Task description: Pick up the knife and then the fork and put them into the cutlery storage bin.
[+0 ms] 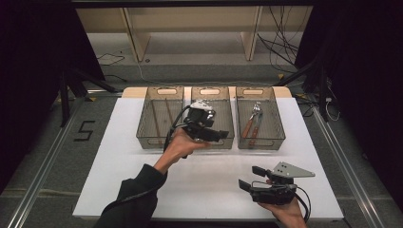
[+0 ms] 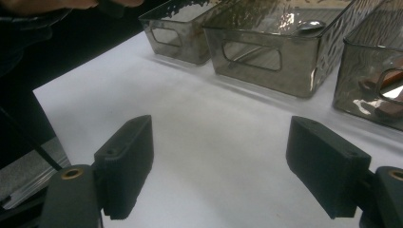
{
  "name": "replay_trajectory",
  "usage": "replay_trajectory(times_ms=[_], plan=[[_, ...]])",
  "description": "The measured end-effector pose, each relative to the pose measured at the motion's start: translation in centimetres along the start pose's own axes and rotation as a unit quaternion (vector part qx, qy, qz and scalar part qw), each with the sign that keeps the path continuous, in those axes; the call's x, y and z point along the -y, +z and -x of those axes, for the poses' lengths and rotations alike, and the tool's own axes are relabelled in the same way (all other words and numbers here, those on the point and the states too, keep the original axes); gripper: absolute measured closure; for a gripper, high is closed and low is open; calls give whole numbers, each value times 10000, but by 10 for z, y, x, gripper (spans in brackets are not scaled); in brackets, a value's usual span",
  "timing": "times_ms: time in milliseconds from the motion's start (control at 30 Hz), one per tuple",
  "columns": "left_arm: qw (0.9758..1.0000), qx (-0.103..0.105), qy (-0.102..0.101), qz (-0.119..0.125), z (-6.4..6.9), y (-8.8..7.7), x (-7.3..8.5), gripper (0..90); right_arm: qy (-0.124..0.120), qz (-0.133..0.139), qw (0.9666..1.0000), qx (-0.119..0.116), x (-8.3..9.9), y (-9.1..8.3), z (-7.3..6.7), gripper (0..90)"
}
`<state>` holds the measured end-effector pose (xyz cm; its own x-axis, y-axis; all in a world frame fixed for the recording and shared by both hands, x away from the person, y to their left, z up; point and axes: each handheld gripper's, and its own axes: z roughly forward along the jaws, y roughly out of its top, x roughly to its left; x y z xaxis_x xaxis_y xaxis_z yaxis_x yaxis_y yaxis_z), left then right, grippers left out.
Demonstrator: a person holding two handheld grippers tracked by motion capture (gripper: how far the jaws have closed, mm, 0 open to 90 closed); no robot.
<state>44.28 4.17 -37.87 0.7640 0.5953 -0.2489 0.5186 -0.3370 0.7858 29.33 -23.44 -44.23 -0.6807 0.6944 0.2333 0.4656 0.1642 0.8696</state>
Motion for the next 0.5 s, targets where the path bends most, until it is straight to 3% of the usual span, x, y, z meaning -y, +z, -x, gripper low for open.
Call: replay_trajectory(times_ms=[200, 500], plan=[[9997, -14, -115, 217, -8, -25, 34, 202, 5, 7, 10000, 12, 0, 0, 0, 251], [9996, -87, 30, 266, -8, -54, 72, 187, 2, 31, 10000, 29, 0, 0, 0, 251]])
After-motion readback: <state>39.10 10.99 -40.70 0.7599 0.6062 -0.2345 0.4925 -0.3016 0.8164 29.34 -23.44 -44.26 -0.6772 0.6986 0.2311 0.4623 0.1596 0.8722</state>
